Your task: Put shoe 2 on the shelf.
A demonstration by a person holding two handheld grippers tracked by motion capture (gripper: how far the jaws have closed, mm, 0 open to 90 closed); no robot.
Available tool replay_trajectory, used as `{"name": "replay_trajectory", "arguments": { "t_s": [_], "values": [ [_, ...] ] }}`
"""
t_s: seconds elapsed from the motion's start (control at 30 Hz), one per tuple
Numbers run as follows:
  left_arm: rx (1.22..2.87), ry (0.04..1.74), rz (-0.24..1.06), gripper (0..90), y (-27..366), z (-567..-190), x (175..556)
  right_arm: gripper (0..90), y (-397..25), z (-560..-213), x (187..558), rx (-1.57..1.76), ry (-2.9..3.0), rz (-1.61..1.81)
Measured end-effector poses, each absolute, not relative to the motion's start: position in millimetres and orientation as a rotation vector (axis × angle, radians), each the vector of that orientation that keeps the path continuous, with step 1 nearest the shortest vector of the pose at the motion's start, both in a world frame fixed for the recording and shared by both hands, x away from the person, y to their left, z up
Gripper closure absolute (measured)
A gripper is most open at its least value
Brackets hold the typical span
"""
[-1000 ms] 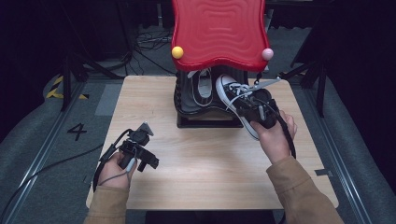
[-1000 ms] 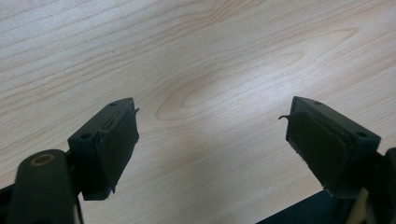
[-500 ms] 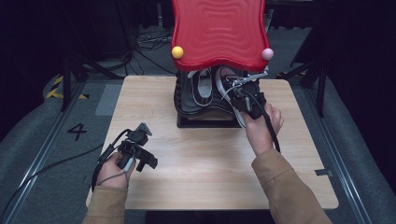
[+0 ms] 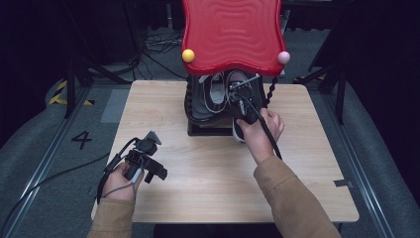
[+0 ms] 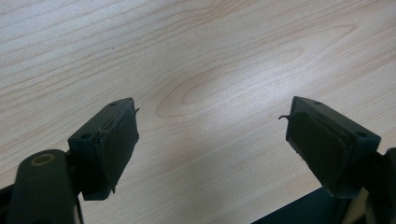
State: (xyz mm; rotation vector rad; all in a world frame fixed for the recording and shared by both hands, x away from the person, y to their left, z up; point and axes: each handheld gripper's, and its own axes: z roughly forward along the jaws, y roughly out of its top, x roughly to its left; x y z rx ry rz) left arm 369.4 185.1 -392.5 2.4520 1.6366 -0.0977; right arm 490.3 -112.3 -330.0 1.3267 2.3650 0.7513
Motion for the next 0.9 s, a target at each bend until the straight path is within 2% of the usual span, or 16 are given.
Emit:
{"name": "replay_trajectory", "arguments": {
  "t_s": [0.1, 0.13, 0.4, 0.63, 0.9],
  "values": [
    [2.446, 1.641, -0.094, 17.2, 186, -392, 369, 73.1, -113, -331, 490, 1.316, 2.381, 0.755],
    [2.446, 1.641, -0.093, 17.2, 187, -393, 369, 67.9, -116, -331, 489, 1.294, 2.422, 0.787],
    [2.455, 1.633, -0.093, 17.2, 184, -391, 370, 62.6, -132, -318, 468, 1.234, 2.452, 0.874],
    [2.471, 1.63, -0.093, 17.2, 178, -393, 372, 64.7, -164, -291, 433, 1.103, 2.424, 1.066],
    [2.483, 1.626, -0.097, 17.2, 174, -395, 372, 75.0, -195, -295, 405, 1.101, 2.518, 1.074]
  ]
}}
